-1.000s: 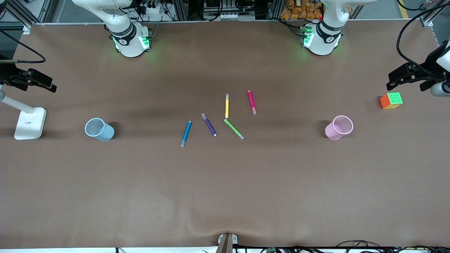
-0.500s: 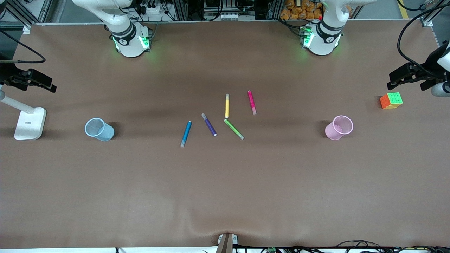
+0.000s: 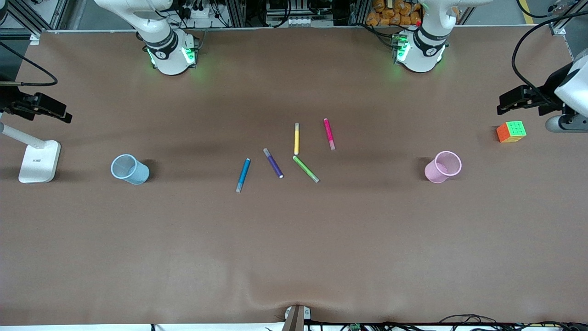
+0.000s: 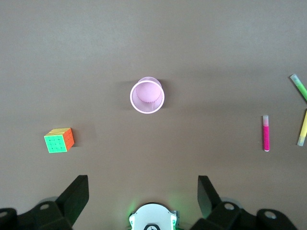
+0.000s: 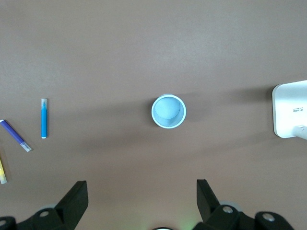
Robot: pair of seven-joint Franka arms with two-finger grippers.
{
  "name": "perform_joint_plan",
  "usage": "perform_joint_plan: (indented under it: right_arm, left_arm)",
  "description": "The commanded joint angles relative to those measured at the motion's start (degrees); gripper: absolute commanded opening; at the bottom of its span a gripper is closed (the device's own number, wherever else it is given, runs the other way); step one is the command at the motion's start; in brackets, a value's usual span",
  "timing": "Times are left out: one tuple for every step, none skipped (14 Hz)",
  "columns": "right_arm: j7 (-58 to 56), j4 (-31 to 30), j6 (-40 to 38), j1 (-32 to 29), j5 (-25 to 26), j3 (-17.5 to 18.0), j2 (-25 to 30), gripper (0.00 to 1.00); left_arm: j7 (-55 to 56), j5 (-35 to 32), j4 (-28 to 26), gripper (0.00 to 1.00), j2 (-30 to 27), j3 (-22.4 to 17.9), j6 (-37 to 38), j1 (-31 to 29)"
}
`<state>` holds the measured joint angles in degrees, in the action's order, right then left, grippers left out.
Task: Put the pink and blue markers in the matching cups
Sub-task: 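Move the left gripper from rest toward the markers past the pink cup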
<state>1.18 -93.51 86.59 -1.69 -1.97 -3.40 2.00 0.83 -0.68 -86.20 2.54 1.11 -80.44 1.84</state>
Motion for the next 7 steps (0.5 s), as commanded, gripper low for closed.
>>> perform_joint_plan:
  right_arm:
    - [-0.04, 0.08, 0.16, -1.03, 0.12, 0.76, -0.07, 1.00]
    - [0.05, 0.08, 0.16, -1.03, 0.21, 0.76, -0.25, 1.00]
    - [0.05, 0.08, 0.25, -1.03, 0.21, 0.76, -0.33, 1.00]
    - [0.05, 0.08, 0.25, -1.03, 0.12, 0.76, -0.42, 1.00]
    - [0.05, 0.08, 0.25, -0.95, 0.12, 0.76, -0.42, 1.00]
    - [0.05, 0.08, 0.25, -1.03, 0.12, 0.76, -0.42, 1.00]
    - [0.05, 0.08, 0.25, -0.95, 0.12, 0.76, -0.42, 1.00]
  left_arm:
    - [1.54, 0.68, -0.28, 1.00, 1.05, 0.39, 0.72, 0.27]
    - [2.68, 0.77, -0.29, 1.00, 1.84, 0.56, 0.54, 0.53]
    - [3.91, 0.77, -0.29, 1.00, 2.29, 1.26, 0.20, 0.97]
    - [6.36, 0.68, -0.37, 1.00, 2.99, 2.14, 0.02, 1.41]
    - [8.73, 0.68, -0.37, 1.00, 3.51, 3.01, -0.16, 1.59]
    - [9.62, 0.68, -0.37, 1.00, 4.56, 3.72, -0.86, 1.59]
    - [9.63, 0.68, -0.55, 1.00, 5.36, 4.34, -1.73, 1.59]
